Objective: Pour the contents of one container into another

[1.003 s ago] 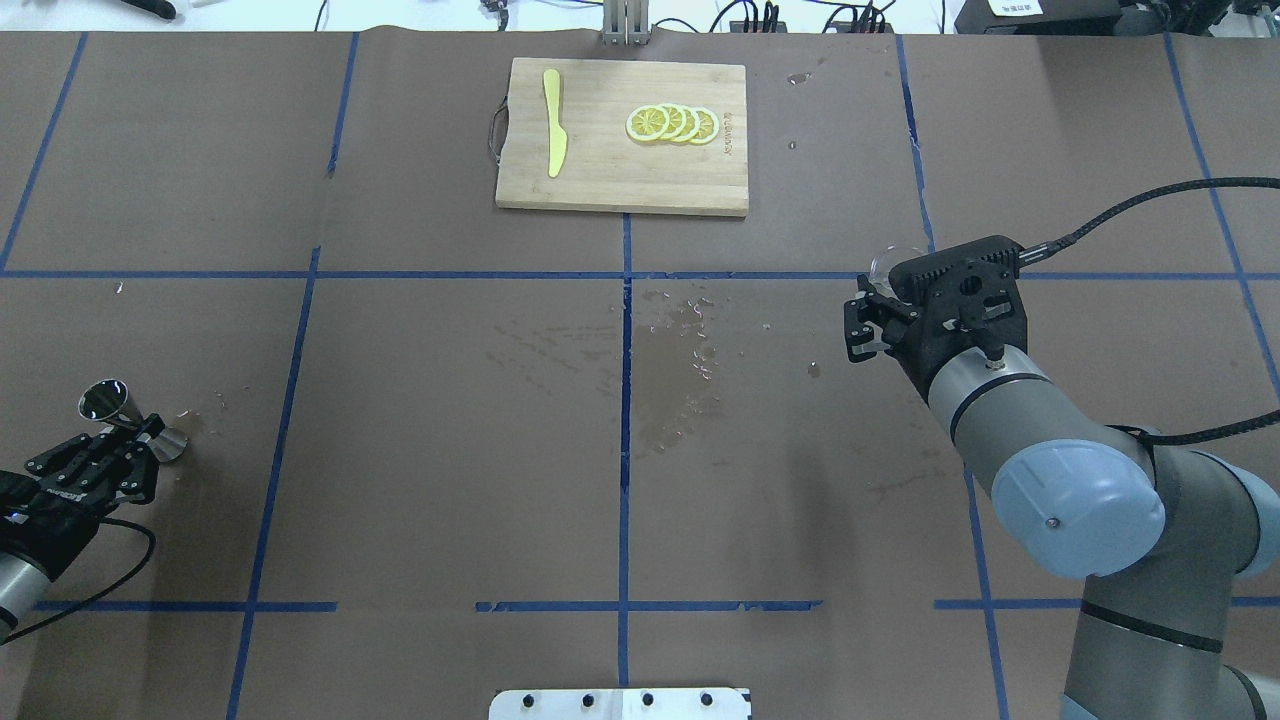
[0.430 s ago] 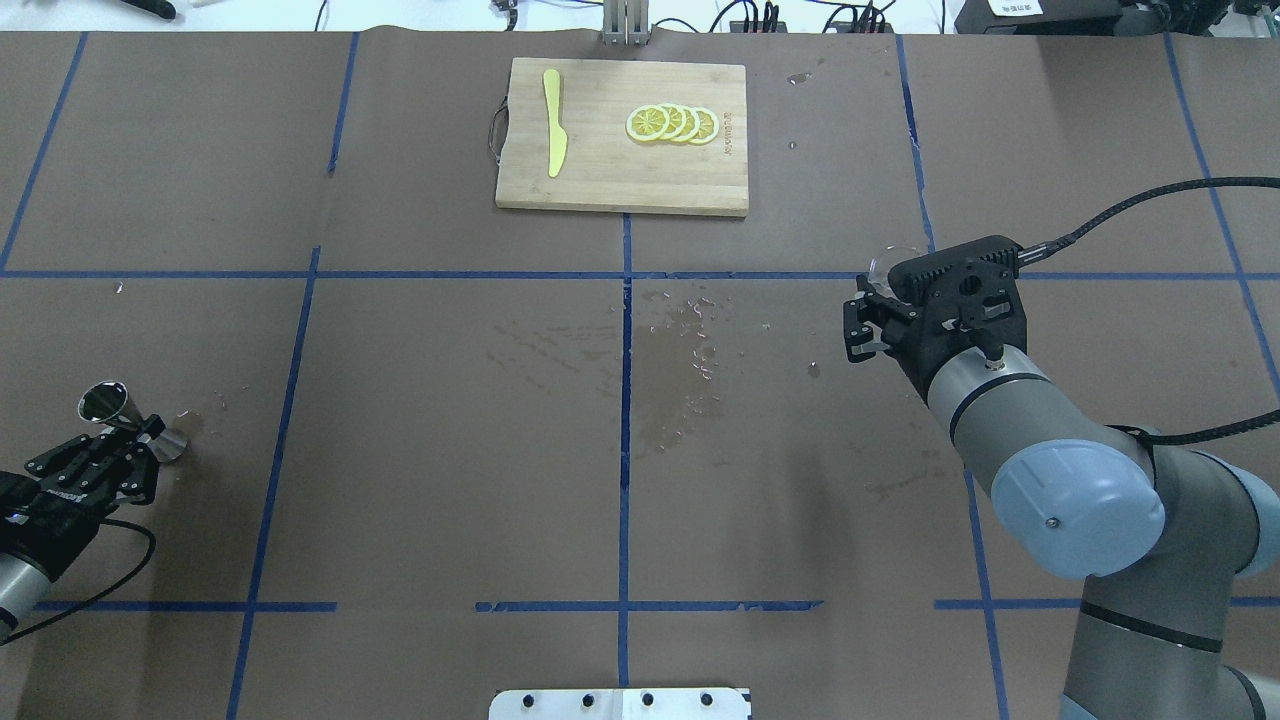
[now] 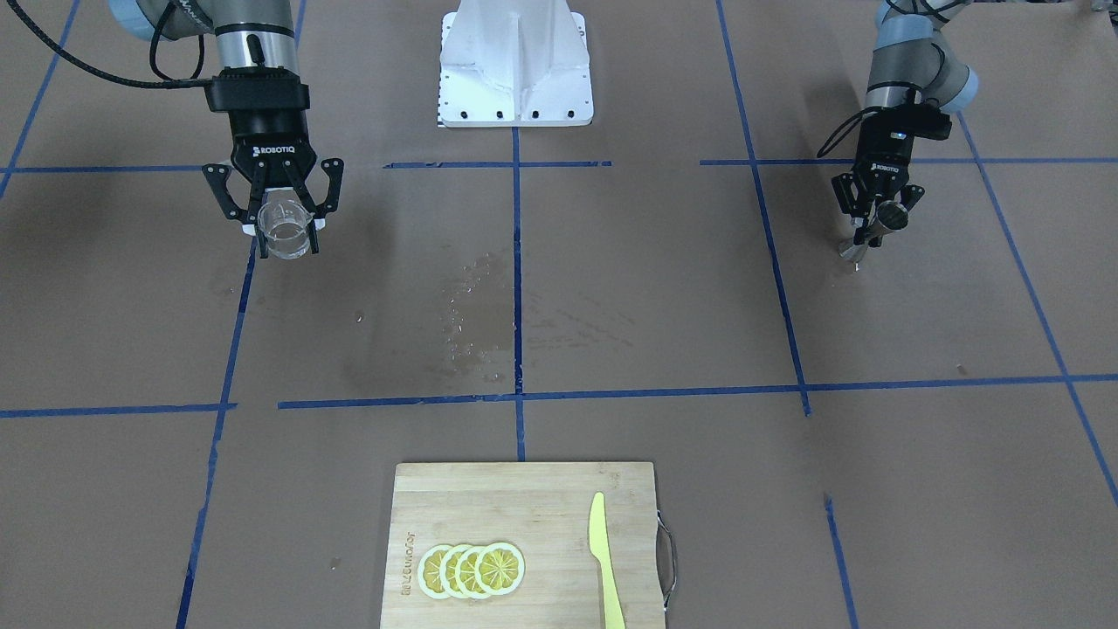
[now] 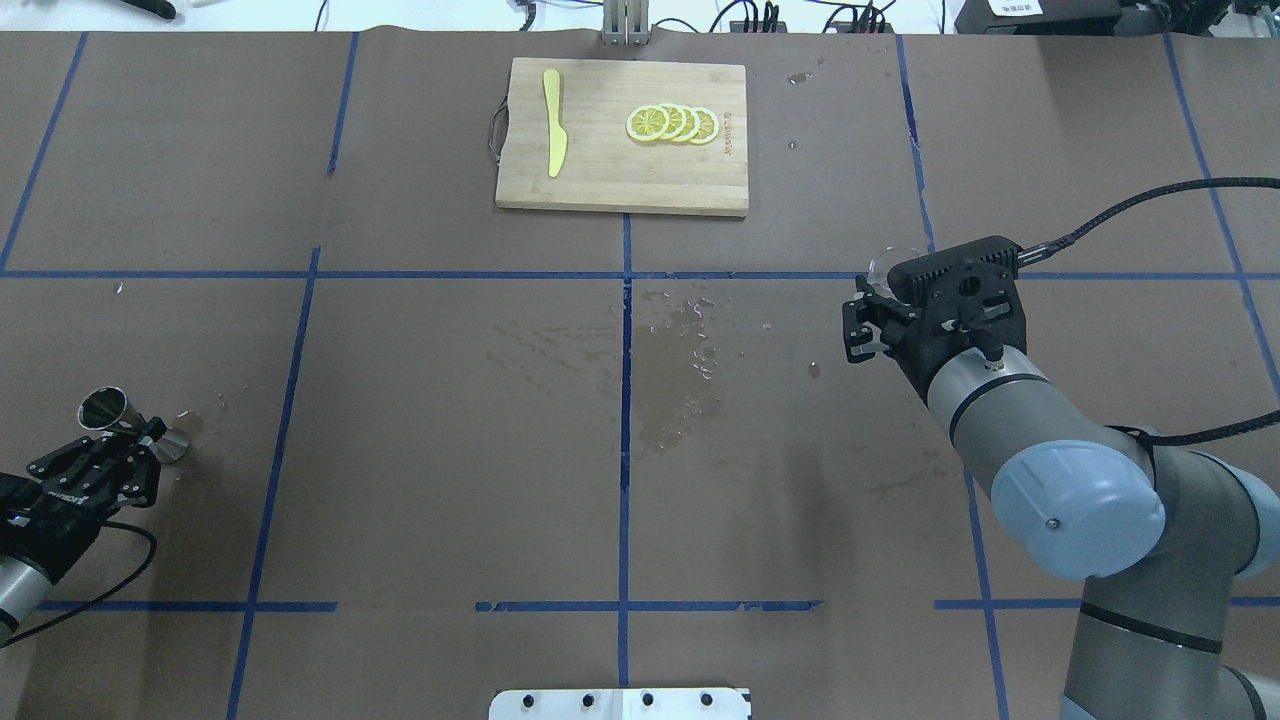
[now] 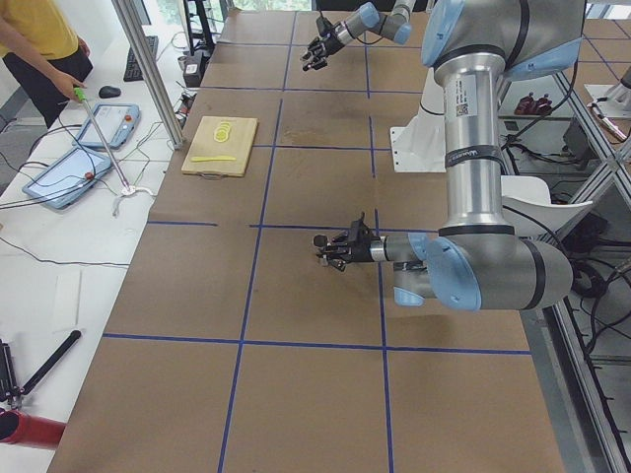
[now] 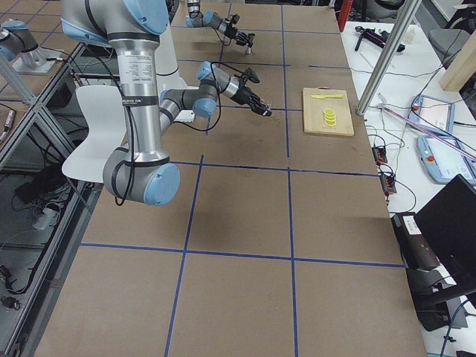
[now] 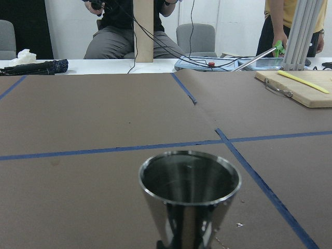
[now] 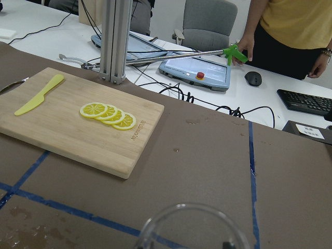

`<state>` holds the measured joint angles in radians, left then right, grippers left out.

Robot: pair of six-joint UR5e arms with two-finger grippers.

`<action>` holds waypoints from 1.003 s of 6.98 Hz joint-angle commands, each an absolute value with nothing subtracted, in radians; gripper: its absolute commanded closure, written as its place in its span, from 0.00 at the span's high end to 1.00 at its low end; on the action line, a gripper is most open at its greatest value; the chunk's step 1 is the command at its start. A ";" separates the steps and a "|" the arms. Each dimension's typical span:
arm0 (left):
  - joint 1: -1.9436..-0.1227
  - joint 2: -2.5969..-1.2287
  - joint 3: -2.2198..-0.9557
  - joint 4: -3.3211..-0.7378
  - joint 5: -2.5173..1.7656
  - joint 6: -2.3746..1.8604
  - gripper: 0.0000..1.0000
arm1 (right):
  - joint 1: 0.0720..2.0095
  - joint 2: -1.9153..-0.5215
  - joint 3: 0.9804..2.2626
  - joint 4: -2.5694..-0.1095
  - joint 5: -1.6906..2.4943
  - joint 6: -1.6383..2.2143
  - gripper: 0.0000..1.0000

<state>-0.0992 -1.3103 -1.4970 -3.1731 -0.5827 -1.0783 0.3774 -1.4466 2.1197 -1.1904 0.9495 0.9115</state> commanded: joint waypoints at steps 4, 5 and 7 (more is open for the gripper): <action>-0.097 -1.310 -1.499 -3.175 -0.583 -1.077 0.45 | 0.377 -1.433 2.125 -1.192 0.950 0.913 0.00; -0.097 -1.309 -1.499 -3.175 -0.584 -1.077 0.49 | 0.377 -1.431 2.125 -1.192 0.950 0.913 0.00; -0.097 -1.299 -1.506 -3.178 -0.606 -1.068 0.69 | 0.379 -1.430 2.128 -1.192 0.968 0.913 0.00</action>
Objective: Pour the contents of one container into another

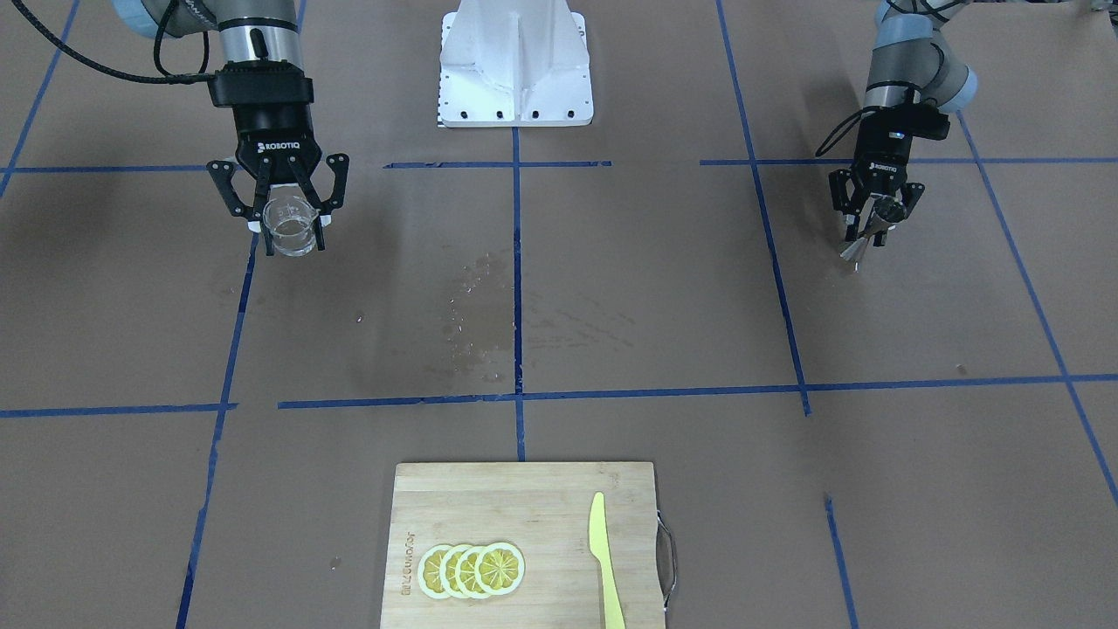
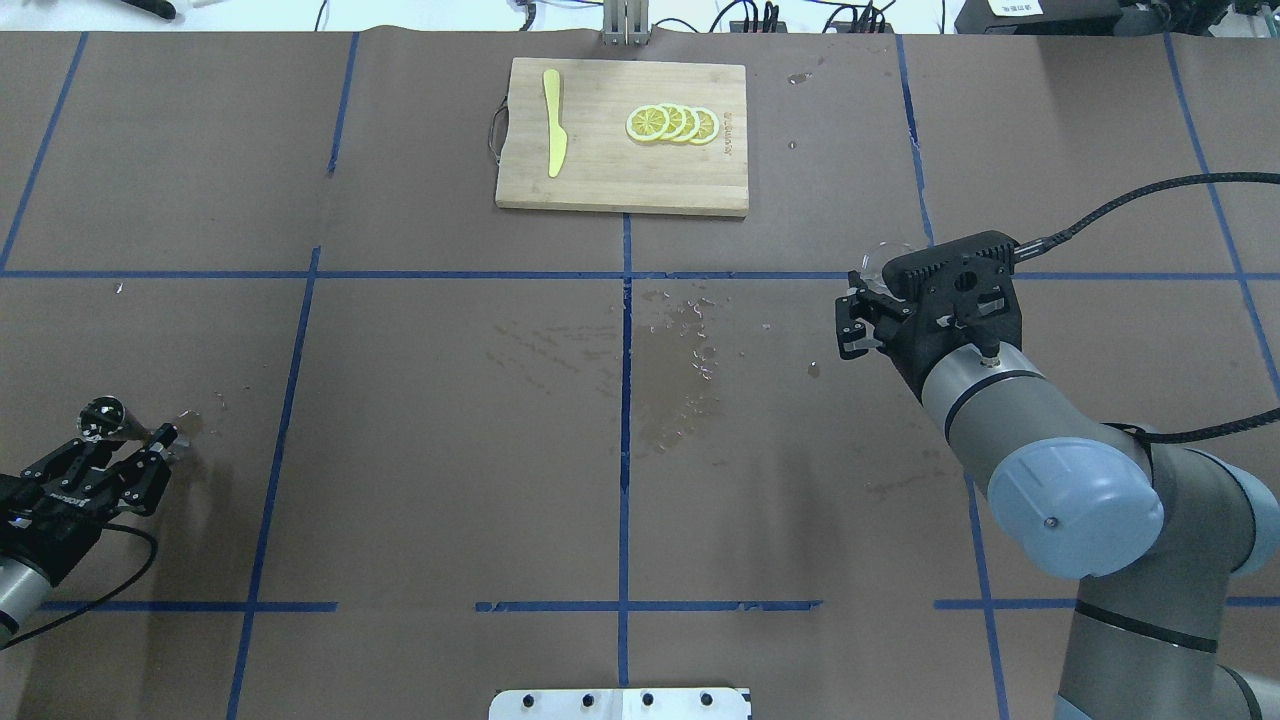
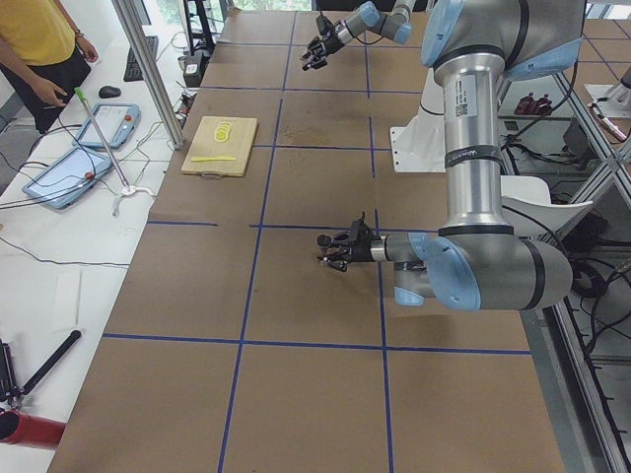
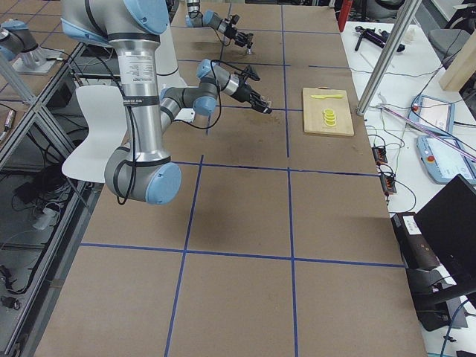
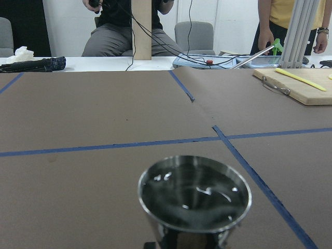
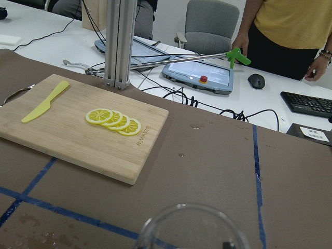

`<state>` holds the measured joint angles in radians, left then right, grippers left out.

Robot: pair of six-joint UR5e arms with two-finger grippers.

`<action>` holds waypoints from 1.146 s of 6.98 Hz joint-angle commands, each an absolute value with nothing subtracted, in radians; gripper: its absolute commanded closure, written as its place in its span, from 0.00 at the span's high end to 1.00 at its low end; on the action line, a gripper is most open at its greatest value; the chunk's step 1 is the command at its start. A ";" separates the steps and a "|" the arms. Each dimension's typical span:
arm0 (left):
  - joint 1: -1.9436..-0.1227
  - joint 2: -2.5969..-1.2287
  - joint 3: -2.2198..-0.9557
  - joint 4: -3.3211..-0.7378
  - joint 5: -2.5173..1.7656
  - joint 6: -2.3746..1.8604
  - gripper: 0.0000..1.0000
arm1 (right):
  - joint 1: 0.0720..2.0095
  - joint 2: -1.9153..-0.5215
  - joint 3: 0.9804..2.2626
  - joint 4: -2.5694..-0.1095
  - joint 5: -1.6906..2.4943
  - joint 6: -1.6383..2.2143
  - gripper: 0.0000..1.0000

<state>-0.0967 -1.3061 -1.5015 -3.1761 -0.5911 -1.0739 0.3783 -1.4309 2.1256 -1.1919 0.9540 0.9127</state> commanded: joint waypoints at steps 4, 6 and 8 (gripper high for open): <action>-0.100 -1.133 -1.650 -3.175 -0.816 -1.062 0.74 | 0.379 -1.430 2.132 -1.192 0.968 0.913 0.00; -0.109 -1.047 -1.681 -3.181 -0.970 -1.058 0.89 | 0.379 -1.431 2.129 -1.193 0.968 0.913 0.00; -0.129 -0.941 -1.695 -3.189 -1.081 -0.970 1.00 | 0.382 -1.446 2.128 -1.193 0.969 0.913 0.00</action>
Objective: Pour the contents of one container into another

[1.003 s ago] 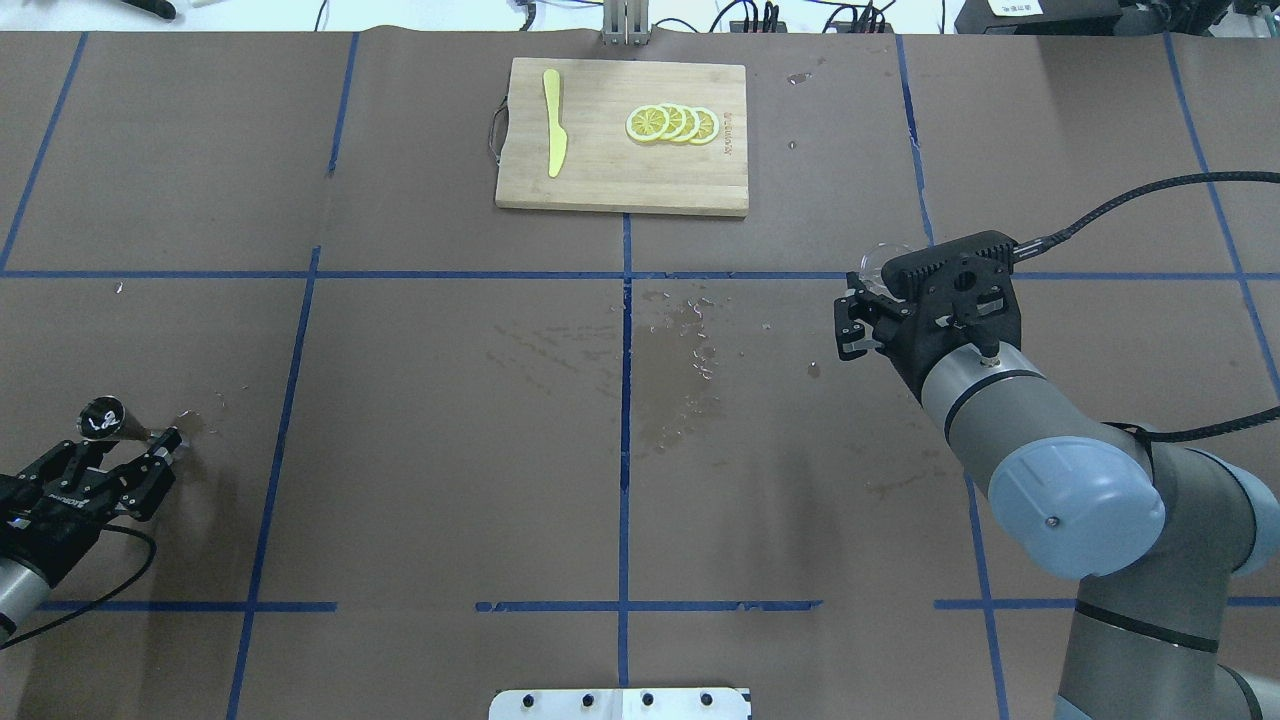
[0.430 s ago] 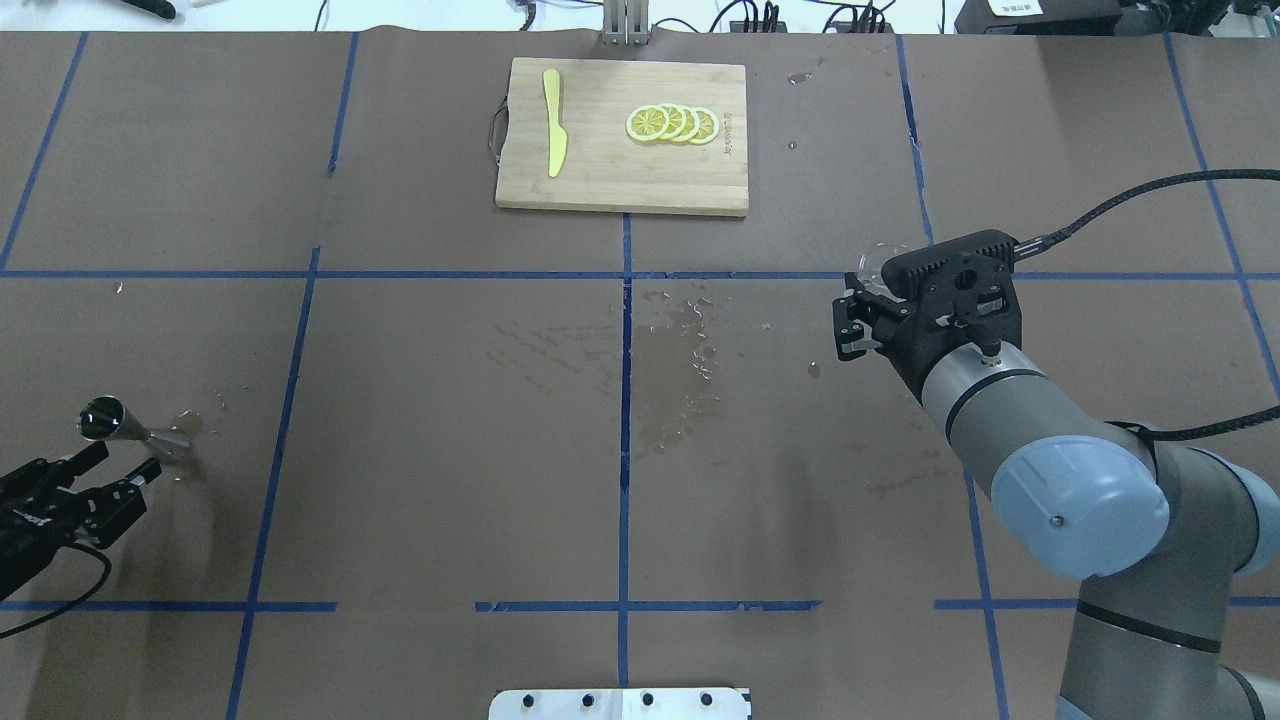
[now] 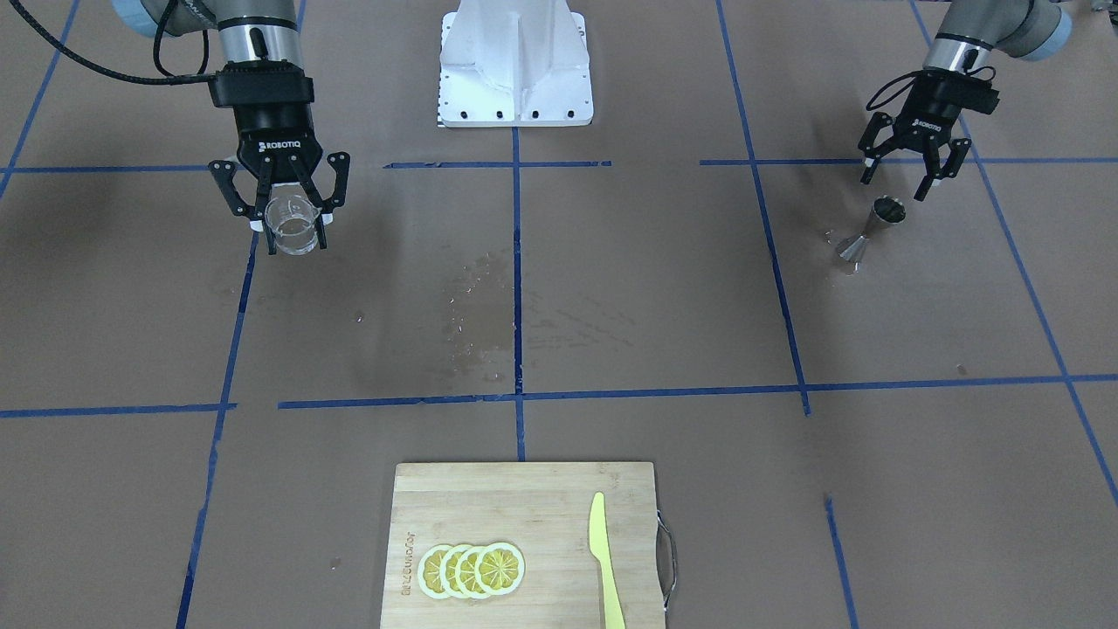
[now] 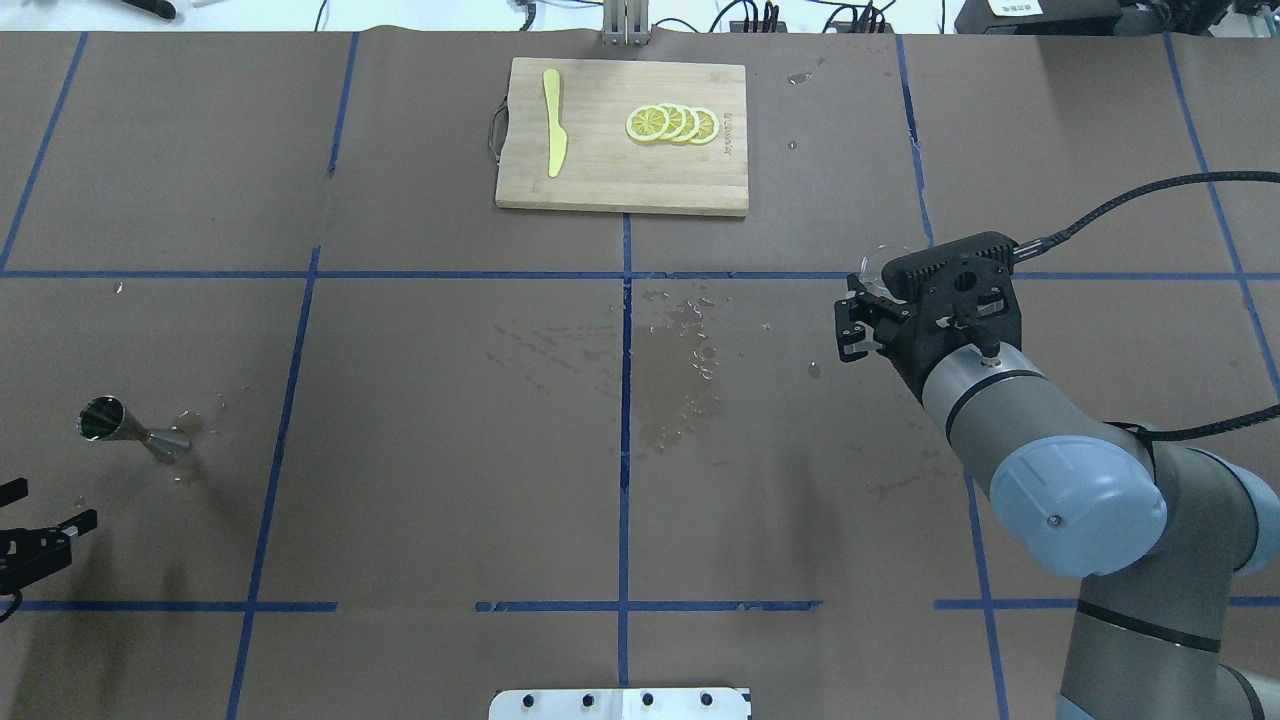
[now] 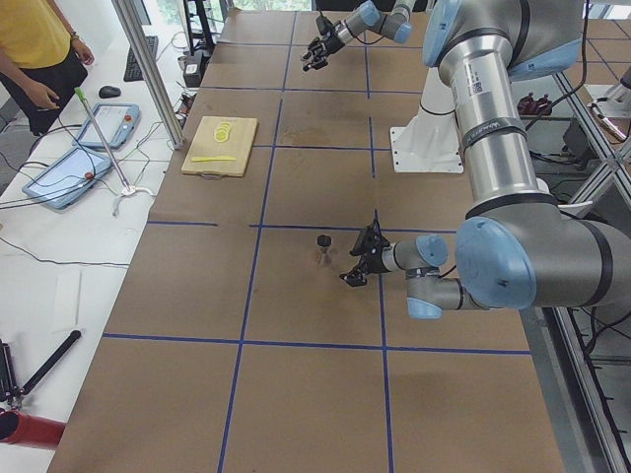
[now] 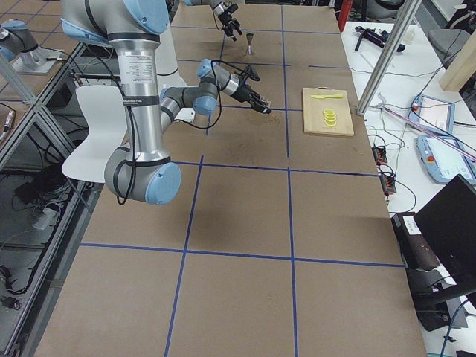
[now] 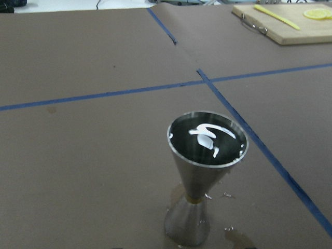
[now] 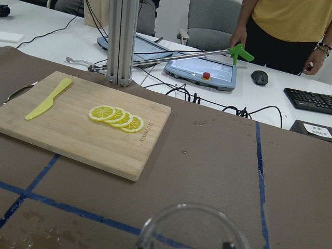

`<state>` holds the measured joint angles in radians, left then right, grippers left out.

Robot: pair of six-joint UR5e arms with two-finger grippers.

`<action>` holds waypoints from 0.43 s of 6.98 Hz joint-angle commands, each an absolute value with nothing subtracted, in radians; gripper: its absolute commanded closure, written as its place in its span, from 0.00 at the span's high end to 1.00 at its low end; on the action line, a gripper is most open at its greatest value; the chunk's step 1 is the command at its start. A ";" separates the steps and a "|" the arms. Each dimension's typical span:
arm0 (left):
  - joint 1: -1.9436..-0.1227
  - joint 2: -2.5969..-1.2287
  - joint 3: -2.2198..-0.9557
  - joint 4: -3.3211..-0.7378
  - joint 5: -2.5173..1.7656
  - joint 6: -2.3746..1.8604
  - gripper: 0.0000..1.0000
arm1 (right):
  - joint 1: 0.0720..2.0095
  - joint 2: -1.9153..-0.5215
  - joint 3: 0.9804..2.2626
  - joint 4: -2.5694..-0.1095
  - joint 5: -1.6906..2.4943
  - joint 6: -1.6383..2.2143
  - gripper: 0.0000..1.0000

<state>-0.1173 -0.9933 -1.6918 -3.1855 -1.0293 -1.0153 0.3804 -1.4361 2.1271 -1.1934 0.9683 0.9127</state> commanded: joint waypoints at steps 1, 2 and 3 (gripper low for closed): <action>-0.176 -0.918 -1.686 -3.189 -1.145 -0.965 1.00 | 0.382 -1.453 2.125 -1.193 0.969 0.911 0.00; -0.271 -0.926 -1.643 -3.194 -1.260 -0.848 1.00 | 0.383 -1.480 2.131 -1.190 0.971 0.911 0.00; -0.448 -0.951 -1.629 -3.206 -1.375 -0.657 1.00 | 0.385 -1.499 2.134 -1.189 0.971 0.913 0.00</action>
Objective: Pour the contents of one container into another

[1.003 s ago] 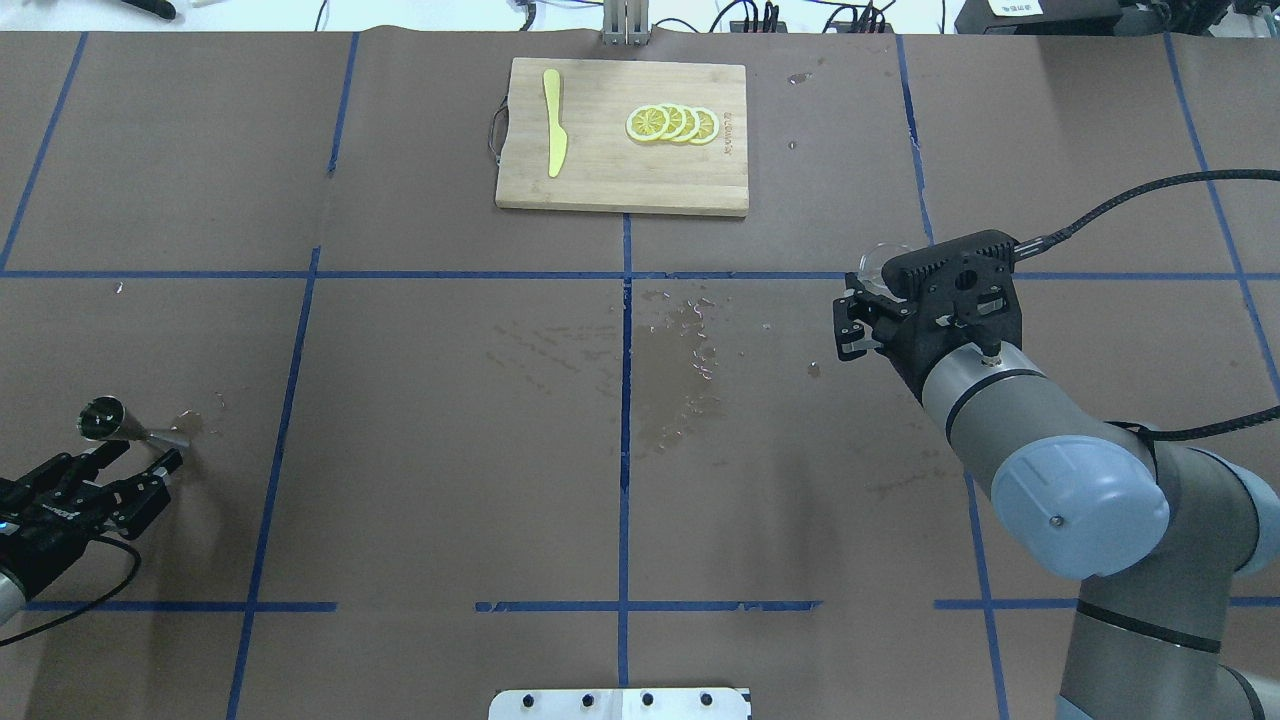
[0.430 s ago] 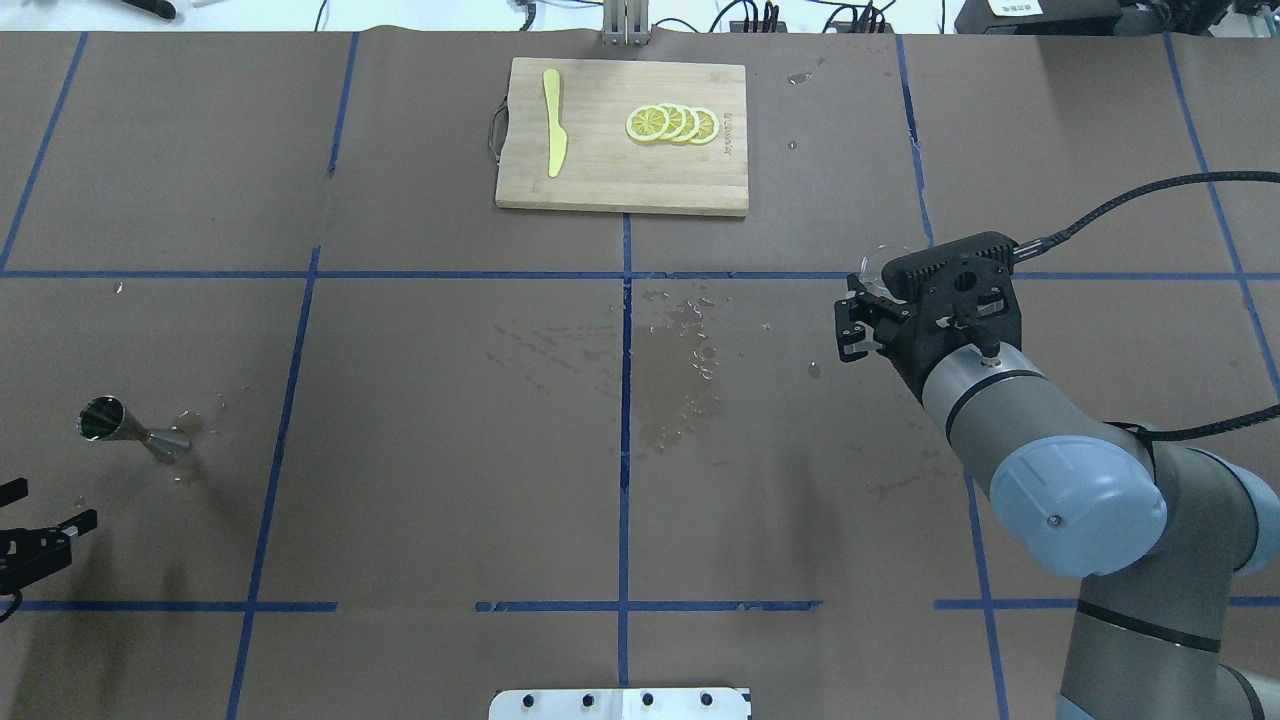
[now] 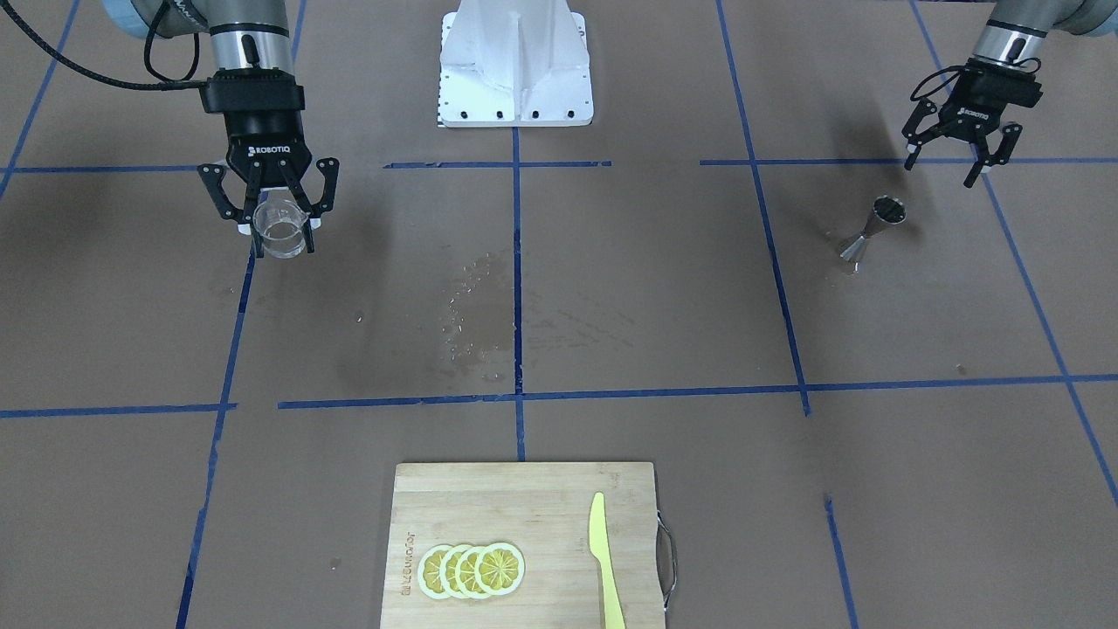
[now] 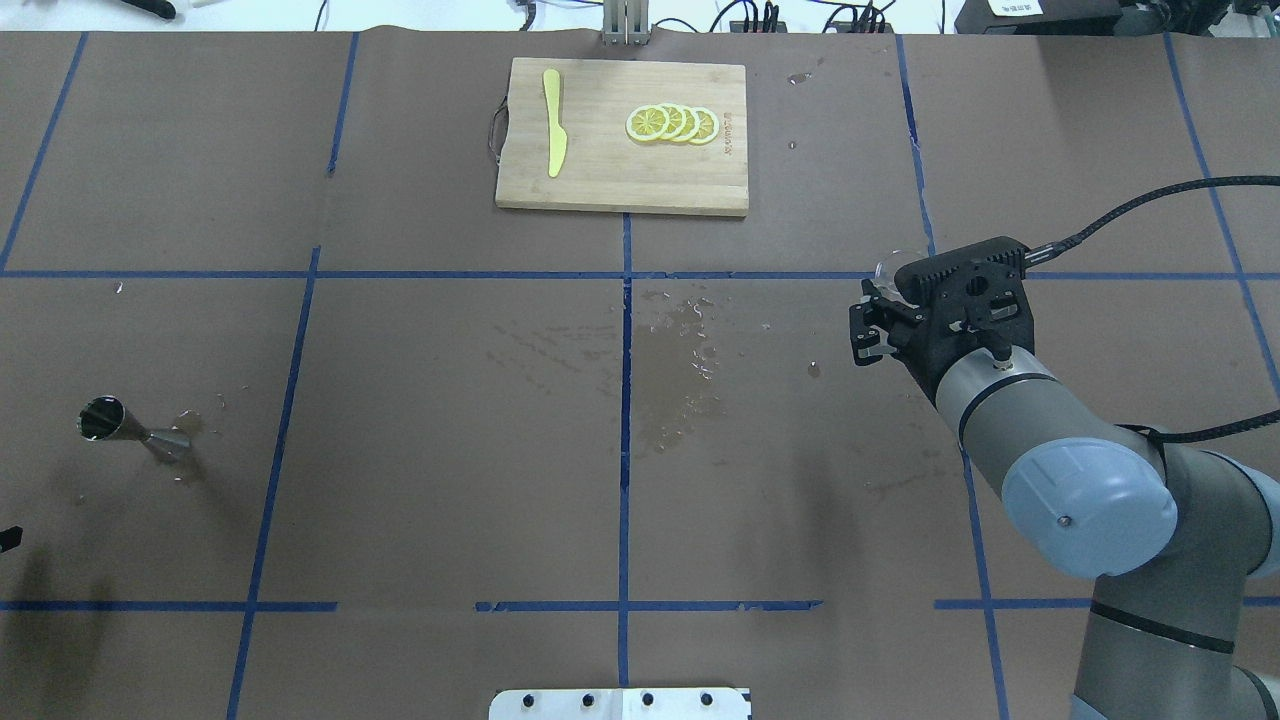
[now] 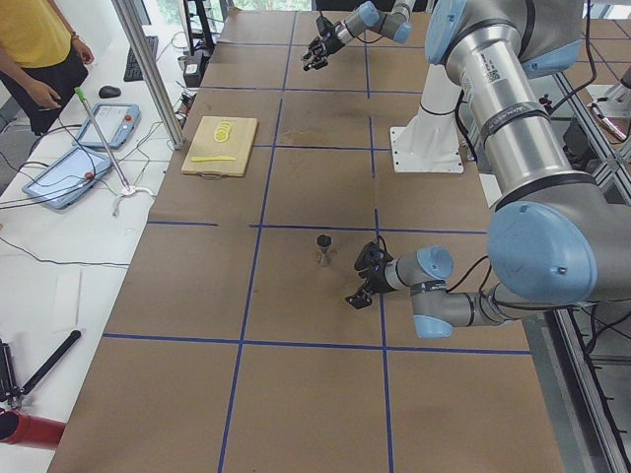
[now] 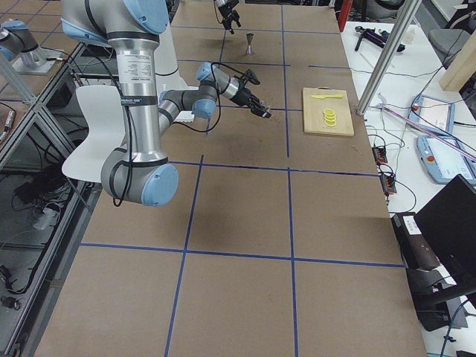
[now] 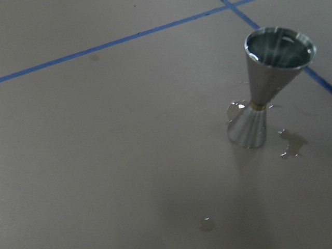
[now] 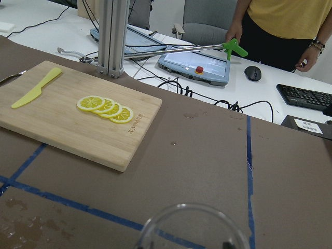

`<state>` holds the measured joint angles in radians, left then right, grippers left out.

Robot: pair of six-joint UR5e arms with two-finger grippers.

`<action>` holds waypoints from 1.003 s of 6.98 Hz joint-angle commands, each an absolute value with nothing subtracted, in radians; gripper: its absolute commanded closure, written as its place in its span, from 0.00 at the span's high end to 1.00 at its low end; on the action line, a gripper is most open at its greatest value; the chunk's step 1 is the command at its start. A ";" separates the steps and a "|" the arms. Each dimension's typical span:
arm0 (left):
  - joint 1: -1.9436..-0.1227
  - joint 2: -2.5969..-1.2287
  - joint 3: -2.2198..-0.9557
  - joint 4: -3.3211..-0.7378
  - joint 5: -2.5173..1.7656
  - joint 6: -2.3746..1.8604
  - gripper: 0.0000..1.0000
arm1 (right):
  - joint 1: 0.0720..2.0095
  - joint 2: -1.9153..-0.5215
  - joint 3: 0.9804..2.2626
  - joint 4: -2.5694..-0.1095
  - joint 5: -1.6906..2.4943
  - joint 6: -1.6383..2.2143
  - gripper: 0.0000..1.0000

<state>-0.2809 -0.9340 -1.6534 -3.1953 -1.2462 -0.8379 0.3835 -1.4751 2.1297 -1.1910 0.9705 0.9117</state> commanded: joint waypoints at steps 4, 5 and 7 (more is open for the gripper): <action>-1.142 -1.231 -1.520 -2.970 -1.977 -0.276 1.00 | 0.385 -1.658 2.117 -1.022 0.968 0.965 0.00; -1.240 -1.323 -1.535 -2.788 -2.067 -0.278 1.00 | 0.384 -1.704 2.087 -0.987 0.957 1.076 0.00; -1.320 -1.454 -1.583 -2.462 -2.190 -0.278 1.00 | 0.373 -1.707 2.047 -0.985 0.948 1.188 0.00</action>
